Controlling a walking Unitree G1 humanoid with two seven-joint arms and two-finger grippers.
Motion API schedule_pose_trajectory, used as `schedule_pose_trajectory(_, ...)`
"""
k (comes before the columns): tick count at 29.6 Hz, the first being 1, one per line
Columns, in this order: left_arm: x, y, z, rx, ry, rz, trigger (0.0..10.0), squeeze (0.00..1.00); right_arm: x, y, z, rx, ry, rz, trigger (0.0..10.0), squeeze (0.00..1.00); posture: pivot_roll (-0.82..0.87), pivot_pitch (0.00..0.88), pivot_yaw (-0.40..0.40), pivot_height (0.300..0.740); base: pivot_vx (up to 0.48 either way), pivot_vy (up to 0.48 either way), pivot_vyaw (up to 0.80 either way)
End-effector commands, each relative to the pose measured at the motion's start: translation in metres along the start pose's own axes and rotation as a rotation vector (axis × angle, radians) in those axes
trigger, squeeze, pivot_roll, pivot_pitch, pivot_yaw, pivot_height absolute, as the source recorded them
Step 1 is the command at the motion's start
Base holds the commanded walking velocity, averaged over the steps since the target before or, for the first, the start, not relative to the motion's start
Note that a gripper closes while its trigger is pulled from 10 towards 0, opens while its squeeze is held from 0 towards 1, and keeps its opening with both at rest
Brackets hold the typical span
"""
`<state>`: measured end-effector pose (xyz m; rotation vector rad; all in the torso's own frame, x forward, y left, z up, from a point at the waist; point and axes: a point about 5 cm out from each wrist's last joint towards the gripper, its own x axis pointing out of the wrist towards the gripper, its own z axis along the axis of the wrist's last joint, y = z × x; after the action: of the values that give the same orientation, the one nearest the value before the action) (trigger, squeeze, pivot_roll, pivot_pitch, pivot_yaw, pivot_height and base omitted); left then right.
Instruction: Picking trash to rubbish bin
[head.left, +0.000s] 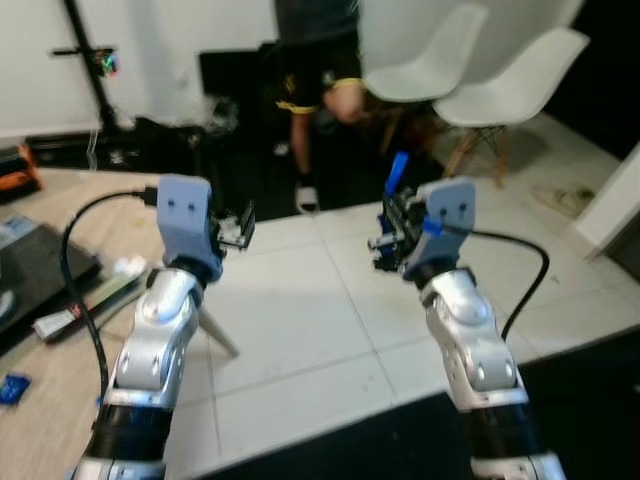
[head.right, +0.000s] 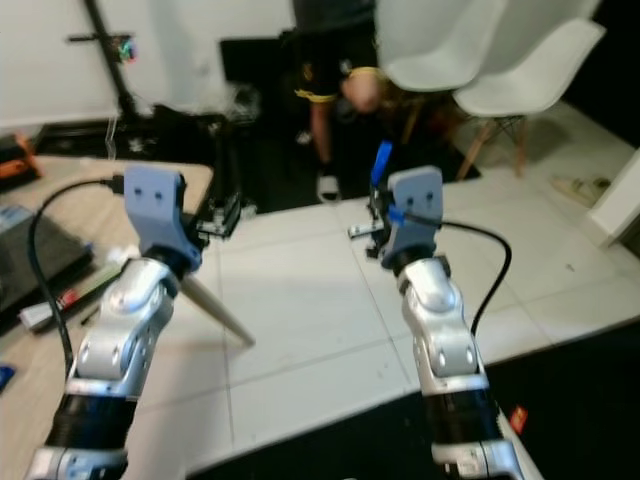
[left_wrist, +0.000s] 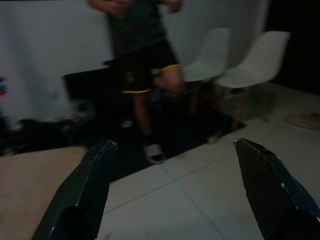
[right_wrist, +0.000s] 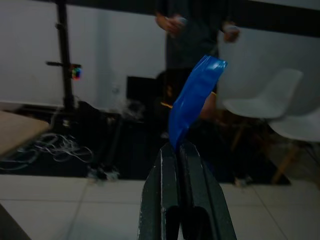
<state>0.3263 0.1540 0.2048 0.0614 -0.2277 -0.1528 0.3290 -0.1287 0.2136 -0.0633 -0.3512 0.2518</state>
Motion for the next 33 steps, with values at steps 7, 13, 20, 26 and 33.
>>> schedule_pose_trajectory(7,-0.007,0.006,-0.009,0.046,0.036,0.000,10.0,0.00,-0.002,0.002,-0.008,0.004,0.028,-0.003,10.0,0.00,0.03,0.119,0.004,0.740,0.000,0.000,-0.80)
schedule_pose_trajectory(13,-0.008,0.008,-0.014,0.043,0.056,0.012,10.0,0.00,-0.005,0.000,-0.013,-0.001,0.045,-0.015,10.0,0.00,0.03,0.121,0.004,0.740,0.000,0.000,-0.80)
schedule_pose_trajectory(20,-0.007,0.008,-0.013,0.041,0.056,0.007,10.0,0.00,-0.010,-0.001,-0.022,-0.001,0.075,-0.021,10.0,0.00,0.03,0.121,0.007,0.740,0.000,0.000,-0.80)
schedule_pose_trajectory(26,-0.008,0.008,-0.014,0.042,0.061,0.009,10.0,0.00,-0.014,0.000,-0.029,-0.002,0.102,-0.019,10.0,0.00,0.03,0.122,0.007,0.740,0.000,0.000,-0.80)
schedule_pose_trajectory(33,-0.011,0.008,-0.021,0.031,0.098,0.008,10.0,0.00,-0.020,-0.007,-0.047,0.015,0.191,-0.091,10.0,0.00,0.03,0.125,0.013,0.740,0.000,0.000,-0.80)
